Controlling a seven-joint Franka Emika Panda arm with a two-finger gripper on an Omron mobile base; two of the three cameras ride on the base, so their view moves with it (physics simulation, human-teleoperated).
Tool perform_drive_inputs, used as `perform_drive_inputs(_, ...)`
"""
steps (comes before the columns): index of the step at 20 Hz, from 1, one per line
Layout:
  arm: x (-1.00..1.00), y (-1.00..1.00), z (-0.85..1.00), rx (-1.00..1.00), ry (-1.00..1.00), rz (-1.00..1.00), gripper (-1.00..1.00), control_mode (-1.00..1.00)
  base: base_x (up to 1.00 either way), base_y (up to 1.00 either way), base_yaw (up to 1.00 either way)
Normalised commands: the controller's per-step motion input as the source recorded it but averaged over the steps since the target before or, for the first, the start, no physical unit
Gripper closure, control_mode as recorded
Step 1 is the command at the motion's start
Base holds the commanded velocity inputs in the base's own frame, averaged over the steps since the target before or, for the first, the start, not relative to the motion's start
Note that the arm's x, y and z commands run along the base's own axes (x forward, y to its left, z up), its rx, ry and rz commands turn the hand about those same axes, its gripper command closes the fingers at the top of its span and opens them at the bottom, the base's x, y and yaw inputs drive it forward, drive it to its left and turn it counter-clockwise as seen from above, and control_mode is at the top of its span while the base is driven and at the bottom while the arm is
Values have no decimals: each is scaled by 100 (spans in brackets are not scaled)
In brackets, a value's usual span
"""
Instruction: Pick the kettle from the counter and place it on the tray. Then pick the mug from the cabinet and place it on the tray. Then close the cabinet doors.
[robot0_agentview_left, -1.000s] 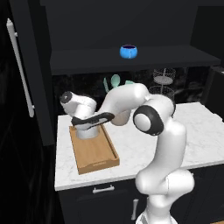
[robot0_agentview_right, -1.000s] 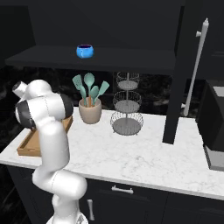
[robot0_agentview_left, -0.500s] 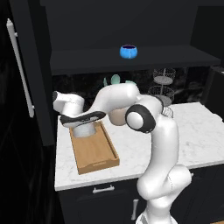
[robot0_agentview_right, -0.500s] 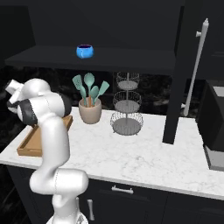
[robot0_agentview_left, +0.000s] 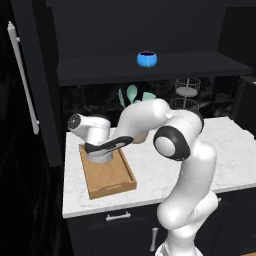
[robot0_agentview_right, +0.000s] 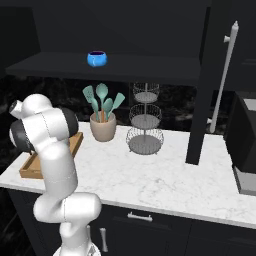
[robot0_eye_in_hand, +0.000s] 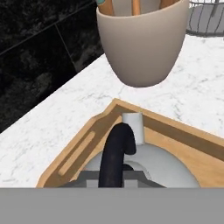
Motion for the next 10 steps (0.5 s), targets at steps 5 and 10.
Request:
perform_drive_inputs(5,0,-1,-33,4,-2,0,-100,-100,0,0,0)
perform_drive_inputs(10,0,0,-10,2,0,0,-100,-100,0,0,0)
